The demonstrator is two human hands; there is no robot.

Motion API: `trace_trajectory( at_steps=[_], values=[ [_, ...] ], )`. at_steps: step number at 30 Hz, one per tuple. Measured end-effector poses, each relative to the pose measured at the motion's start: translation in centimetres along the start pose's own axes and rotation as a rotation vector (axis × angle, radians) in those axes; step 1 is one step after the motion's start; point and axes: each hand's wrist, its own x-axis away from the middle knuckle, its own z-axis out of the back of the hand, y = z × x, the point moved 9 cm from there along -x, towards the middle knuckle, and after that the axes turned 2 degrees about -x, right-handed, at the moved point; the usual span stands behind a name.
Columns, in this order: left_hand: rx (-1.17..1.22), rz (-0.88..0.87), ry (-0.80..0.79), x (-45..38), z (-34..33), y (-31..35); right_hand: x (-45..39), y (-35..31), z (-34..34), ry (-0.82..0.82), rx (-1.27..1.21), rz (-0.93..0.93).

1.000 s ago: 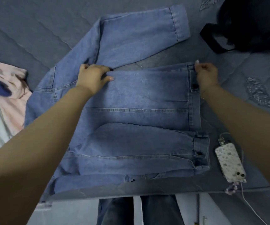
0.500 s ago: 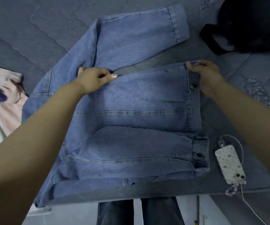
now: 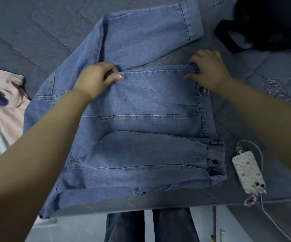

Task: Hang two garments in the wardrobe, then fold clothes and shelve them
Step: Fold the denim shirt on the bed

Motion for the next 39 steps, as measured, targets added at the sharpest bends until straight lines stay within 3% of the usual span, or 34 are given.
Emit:
trace_trajectory(
  at_steps=[7, 13, 17, 22, 25, 29, 30, 34, 39],
  values=[
    [-0.144, -0.291, 0.06, 7.8, 3.6, 6.3, 7.7, -3.6, 4.4, 0.177, -0.032, 0.149],
    [-0.204, -0.385, -0.062, 16.4, -0.6, 9.7, 19.0, -7.3, 2.1, 0.112, 0.089, 0.223],
    [-0.252, -0.323, -0.181, 19.7, -5.7, 9.1, 22.7, -7.7, -2.7, -0.004, 0.082, 0.167],
    [-0.459, -0.152, -0.505, 21.2, -12.3, 6.9, 23.4, -8.5, -6.5, -0.15, 0.124, 0.123],
    [-0.291, -0.125, -0.366, 19.5, -11.3, 8.6, 22.4, -9.7, -6.5, -0.203, 0.109, 0.116],
    [-0.068, -0.147, 0.023, 16.5, -9.6, 11.3, 19.0, -12.3, -3.2, 0.147, 0.015, 0.133],
    [-0.099, -0.12, 0.01, 16.1, -10.6, 11.1, 18.1, -11.8, -3.7, 0.129, 0.022, 0.089],
    [-0.395, 0.033, -0.223, 16.9, -17.4, 7.2, 17.6, -7.5, -10.5, -0.214, 0.14, -0.051],
    [-0.403, 0.048, -0.215, 16.3, -19.2, 5.7, 17.5, -6.4, -12.7, -0.183, 0.165, -0.074]
  ],
)
